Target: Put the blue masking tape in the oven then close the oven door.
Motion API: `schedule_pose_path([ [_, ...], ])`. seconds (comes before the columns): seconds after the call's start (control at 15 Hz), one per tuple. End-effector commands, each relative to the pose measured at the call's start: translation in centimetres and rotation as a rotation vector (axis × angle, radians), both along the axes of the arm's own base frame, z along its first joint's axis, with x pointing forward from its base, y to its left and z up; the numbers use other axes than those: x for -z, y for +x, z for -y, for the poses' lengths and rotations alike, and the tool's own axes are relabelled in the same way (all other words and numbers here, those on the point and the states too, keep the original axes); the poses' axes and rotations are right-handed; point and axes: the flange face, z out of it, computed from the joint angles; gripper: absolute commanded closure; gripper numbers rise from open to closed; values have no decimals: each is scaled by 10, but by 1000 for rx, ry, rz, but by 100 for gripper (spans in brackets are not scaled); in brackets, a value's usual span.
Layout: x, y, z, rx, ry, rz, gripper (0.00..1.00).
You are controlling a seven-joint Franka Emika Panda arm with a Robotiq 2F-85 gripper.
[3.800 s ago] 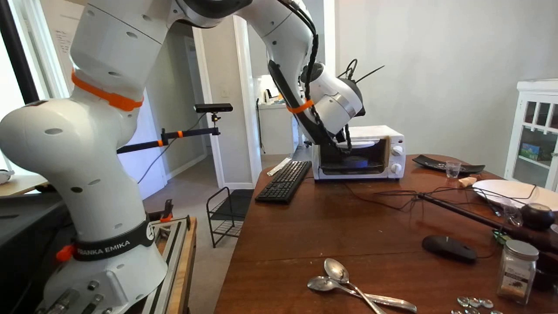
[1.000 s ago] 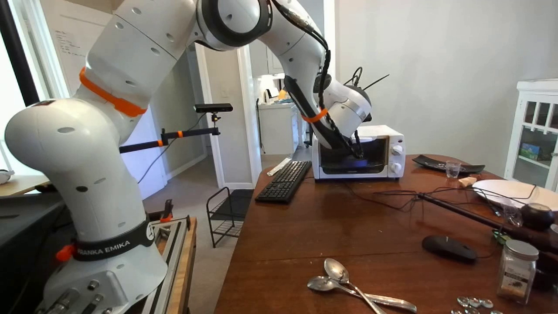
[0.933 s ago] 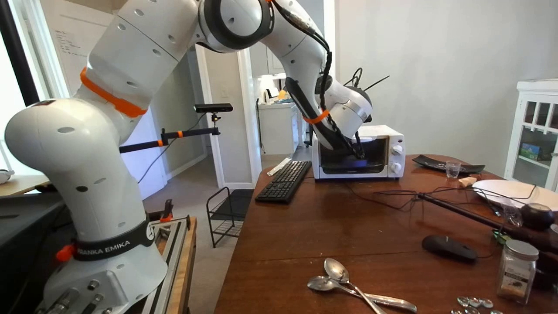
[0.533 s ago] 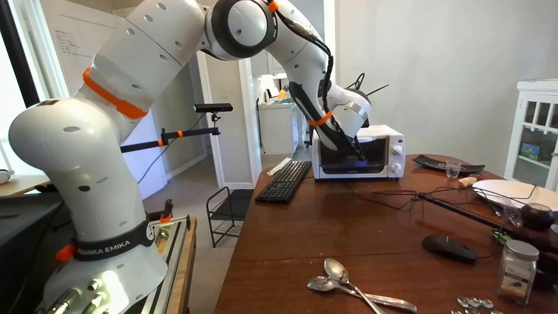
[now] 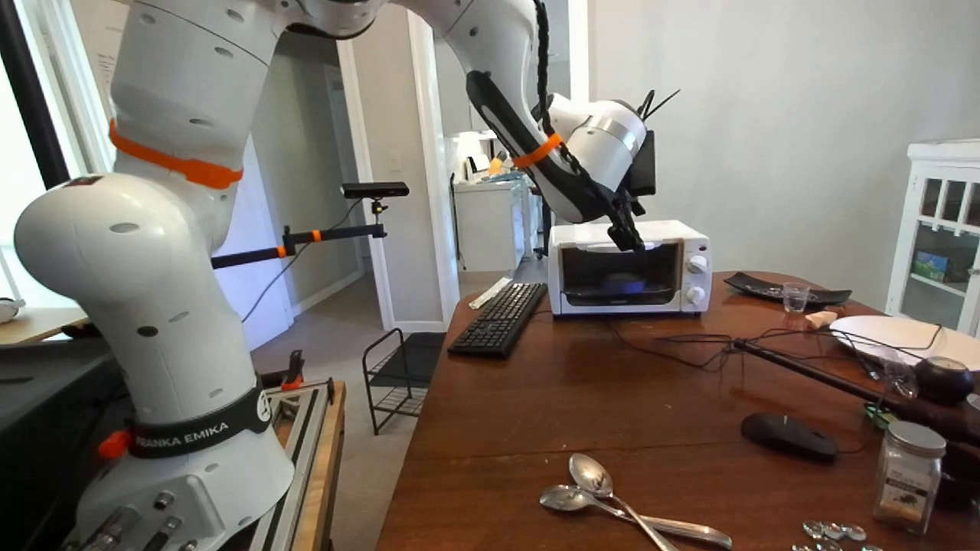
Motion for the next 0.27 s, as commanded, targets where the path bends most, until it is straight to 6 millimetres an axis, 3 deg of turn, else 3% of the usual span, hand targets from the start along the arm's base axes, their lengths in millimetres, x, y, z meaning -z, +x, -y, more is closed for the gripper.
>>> schedule_pose_path([
  [0.0, 9, -56, 41, 161, -68, -52, 0],
  [0.07, 16, -69, 53, 205, -79, -72, 0],
  [0.13, 11, -34, 38, 128, -47, -49, 0],
  [0.2, 16, -46, 48, 160, -58, -67, 0],
])
